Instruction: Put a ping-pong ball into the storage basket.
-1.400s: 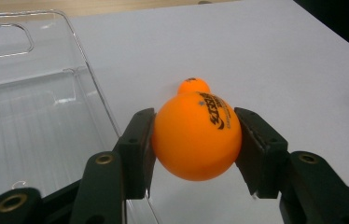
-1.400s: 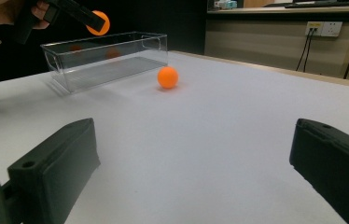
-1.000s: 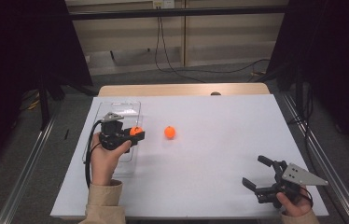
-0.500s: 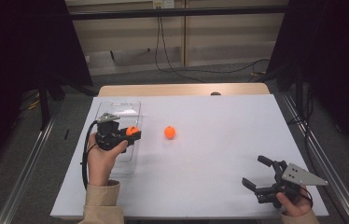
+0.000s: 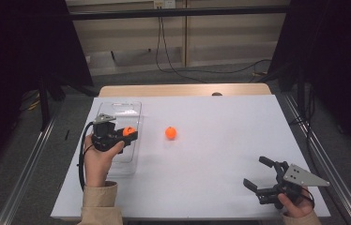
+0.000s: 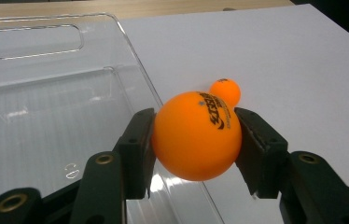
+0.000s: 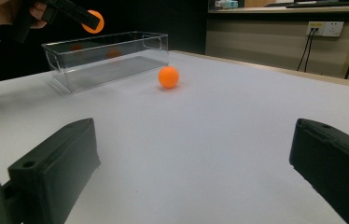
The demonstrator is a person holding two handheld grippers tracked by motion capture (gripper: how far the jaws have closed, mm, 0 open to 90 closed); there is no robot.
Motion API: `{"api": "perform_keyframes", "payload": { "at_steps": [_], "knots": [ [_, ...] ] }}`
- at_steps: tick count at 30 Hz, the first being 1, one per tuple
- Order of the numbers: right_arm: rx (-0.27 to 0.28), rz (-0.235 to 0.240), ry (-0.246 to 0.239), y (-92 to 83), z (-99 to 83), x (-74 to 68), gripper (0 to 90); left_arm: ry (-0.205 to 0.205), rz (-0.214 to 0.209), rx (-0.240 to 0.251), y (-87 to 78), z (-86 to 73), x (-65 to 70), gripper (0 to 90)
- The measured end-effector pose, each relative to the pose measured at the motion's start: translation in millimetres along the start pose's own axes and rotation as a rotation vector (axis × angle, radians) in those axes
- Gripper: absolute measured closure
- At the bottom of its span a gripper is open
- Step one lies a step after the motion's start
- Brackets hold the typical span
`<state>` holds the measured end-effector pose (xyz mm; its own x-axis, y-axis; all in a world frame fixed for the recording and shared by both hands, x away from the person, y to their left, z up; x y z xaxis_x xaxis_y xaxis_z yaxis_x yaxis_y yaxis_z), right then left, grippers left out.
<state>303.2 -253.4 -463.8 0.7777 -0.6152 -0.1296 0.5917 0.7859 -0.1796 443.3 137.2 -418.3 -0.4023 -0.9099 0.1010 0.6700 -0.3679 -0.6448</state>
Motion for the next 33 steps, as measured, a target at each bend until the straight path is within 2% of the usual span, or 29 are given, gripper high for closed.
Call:
{"api": "perform_keyframes", "payload": {
  "at_steps": [14, 16, 21, 24, 29, 33],
  "knots": [
    [-0.001, 0.001, 0.0, 0.1, -0.2, -0.1, 1.1, -0.01, 0.03, 0.008, -0.6, -2.8, -11.7, 50.9],
    [-0.001, 0.001, 0.0, 0.1, -0.3, -0.1, 1.1, -0.003, 0.034, 0.002, -0.5, -4.0, -13.6, 50.9],
    [-0.002, 0.002, -0.001, 0.3, -0.3, 0.0, 1.1, -0.017, 0.044, -0.001, 1.3, -6.2, -17.4, 50.8],
    [-0.002, 0.004, -0.002, 0.4, -0.3, -0.4, 1.2, -0.008, 0.057, -0.01, 2.6, -7.9, -19.9, 50.9],
    [-0.003, 0.004, -0.001, 0.4, -0.5, -0.4, 1.2, -0.024, 0.064, -0.009, 5.1, -10.2, -23.1, 50.8],
    [-0.001, 0.005, -0.003, 0.5, -0.1, -0.5, 1.2, -0.021, 0.077, -0.012, 6.9, -12.6, -27.4, 50.9]
  ]
}}
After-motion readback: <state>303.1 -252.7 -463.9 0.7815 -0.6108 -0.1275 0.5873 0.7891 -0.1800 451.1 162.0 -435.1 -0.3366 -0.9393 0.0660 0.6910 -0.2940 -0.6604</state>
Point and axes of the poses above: each handheld gripper's, and its own axes: y roughly forward along the jaws, z roughly out of its top, x roughly to its right, the point moved 9 cm from there along y, roughly forward along the jaws, and after that the axes turned 10 degrees about z, right-handed, at the moved point
